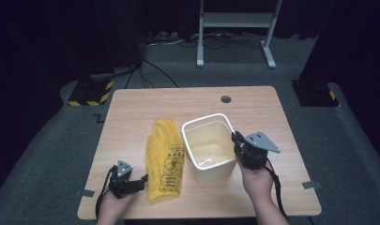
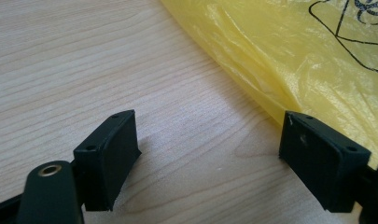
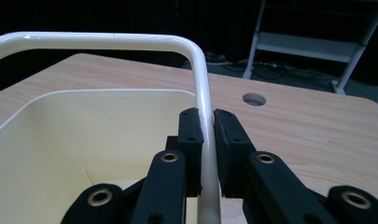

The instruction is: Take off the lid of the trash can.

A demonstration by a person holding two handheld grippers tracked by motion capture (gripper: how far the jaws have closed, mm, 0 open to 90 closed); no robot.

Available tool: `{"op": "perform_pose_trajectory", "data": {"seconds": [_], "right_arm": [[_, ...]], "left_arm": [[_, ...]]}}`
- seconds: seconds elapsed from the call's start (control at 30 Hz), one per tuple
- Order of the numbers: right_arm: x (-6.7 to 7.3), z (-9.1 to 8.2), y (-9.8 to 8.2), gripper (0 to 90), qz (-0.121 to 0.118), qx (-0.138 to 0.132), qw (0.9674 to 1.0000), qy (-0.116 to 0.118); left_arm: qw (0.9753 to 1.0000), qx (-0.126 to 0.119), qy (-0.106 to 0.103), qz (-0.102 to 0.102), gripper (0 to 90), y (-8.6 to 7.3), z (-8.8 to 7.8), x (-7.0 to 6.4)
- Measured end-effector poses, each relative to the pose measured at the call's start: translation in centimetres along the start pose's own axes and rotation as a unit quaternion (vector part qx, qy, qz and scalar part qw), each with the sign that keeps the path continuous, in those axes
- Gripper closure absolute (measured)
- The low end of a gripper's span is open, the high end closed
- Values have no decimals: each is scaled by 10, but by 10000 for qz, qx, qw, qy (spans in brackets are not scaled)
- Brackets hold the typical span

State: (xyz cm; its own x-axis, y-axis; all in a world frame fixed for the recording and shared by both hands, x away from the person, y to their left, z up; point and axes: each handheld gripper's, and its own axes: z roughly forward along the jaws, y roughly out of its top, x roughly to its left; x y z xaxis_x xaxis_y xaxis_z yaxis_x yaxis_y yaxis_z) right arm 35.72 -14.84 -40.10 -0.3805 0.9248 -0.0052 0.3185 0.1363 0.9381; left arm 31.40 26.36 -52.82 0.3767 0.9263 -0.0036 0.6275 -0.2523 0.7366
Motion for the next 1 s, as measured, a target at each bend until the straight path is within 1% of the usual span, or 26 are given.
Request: {"op": "perform_pose_trajectory", "data": {"seconds": [0.03, 0.1, 0.2, 0.27, 0.3, 0.33, 0.4, 0.53, 0.57, 0.6, 0.67, 0.77, 0.83, 0.93, 0.97, 1.0], "right_arm": [[0, -1, 0, 817, 9, -22, 10000, 2], [0, -5, 1, 818, 49, -158, 9999, 15], [-1, -7, 2, 817, 69, -201, 9998, 19], [-2, -10, 3, 816, 93, -278, 9996, 17], [-3, -13, 3, 817, 142, -358, 9993, 19], [-3, -13, 3, 817, 142, -358, 9993, 19], [-5, -17, 4, 816, 157, -443, 9989, 29], [-6, -25, 6, 816, 123, -604, 9981, 30], [-6, -30, 7, 816, 117, -680, 9976, 19], [-6, -30, 7, 816, 117, -680, 9976, 19], [-7, -34, 9, 816, 92, -768, 9970, -10], [-9, -40, 10, 816, 92, -849, 9963, -29], [-10, -41, 10, 816, 84, -863, 9962, -36], [-15, -46, 10, 816, 100, -890, 9959, -91], [-19, -47, 10, 816, 121, -885, 9959, -131], [-19, -47, 10, 816, 121, -885, 9959, -131]], "left_arm": [[10000, 4, -1, 5, 197, 0, 0, 0], [10000, 8, -1, 5, 197, 0, 0, 0], [10000, 7, -1, 6, 197, 0, 0, 0], [10000, 7, -1, 5, 197, 0, 0, 0], [10000, 17, -4, 10, 197, 0, 0, 0], [10000, 17, -4, 10, 197, 0, 0, 0], [10000, 16, -4, 8, 196, 0, 0, 0], [10000, 10, -3, 8, 197, 0, 0, 0], [10000, 6, -1, 7, 197, 0, 0, 0], [10000, 6, -1, 8, 197, 0, 0, 0], [10000, 4, -1, 8, 196, 0, 0, 0], [10000, 5, -1, 7, 196, 0, 0, 0], [10000, 4, -2, 7, 197, 0, 0, 0], [10000, 5, -2, 7, 196, 0, 0, 0], [10000, 5, -1, 7, 196, 0, 0, 0], [10000, 5, -2, 6, 196, 0, 0, 0]]}}
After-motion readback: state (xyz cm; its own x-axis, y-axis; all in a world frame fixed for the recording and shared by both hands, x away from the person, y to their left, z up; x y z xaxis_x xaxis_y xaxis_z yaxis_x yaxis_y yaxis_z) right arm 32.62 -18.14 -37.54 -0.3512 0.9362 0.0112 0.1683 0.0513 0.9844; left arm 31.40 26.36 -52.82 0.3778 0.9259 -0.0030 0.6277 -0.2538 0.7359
